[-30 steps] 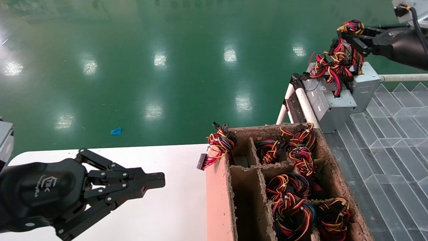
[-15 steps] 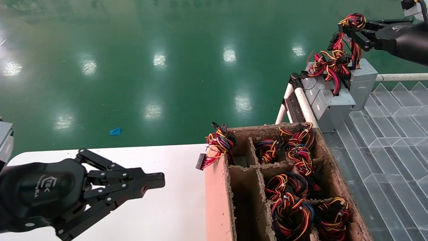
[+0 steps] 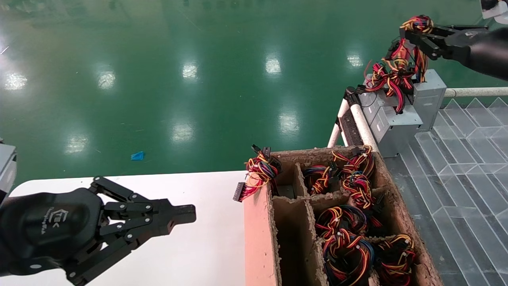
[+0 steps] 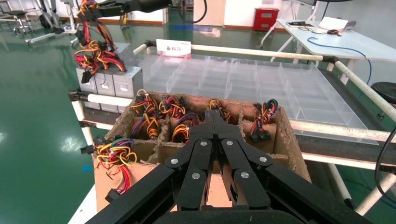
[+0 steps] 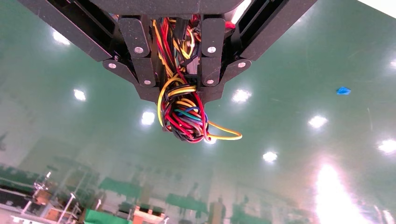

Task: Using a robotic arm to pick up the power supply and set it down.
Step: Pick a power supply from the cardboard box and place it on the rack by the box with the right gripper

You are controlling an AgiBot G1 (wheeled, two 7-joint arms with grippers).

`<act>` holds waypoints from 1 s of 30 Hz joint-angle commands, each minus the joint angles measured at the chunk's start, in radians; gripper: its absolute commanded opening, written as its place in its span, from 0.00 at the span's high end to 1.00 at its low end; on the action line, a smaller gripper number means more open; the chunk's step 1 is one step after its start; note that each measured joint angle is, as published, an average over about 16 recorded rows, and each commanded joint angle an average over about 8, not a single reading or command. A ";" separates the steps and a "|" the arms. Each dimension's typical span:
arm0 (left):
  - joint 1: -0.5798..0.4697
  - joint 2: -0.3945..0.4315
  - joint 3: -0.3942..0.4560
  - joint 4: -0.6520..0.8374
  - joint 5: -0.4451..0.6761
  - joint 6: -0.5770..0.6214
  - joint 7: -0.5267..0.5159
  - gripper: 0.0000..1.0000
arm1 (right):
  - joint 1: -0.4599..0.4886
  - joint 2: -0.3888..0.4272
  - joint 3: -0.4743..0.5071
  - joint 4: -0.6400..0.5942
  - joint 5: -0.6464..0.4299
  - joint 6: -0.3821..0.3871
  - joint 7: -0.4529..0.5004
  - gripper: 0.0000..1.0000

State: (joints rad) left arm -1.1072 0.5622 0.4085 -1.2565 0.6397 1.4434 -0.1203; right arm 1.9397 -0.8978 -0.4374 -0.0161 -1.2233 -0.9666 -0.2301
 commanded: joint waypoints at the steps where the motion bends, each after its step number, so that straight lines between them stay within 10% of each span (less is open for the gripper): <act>1: 0.000 0.000 0.000 0.000 0.000 0.000 0.000 1.00 | -0.004 0.006 0.000 -0.002 0.000 0.001 0.002 1.00; 20: 0.000 0.000 0.000 0.000 0.000 0.000 0.000 1.00 | -0.007 0.146 -0.006 0.013 -0.009 -0.293 0.043 1.00; 30: 0.000 0.000 0.000 0.000 0.000 0.000 0.000 1.00 | -0.028 0.147 -0.001 -0.004 -0.001 -0.180 0.033 1.00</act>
State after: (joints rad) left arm -1.1072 0.5622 0.4086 -1.2565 0.6397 1.4434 -0.1202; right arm 1.9122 -0.7585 -0.4387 -0.0204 -1.2238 -1.1277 -0.1975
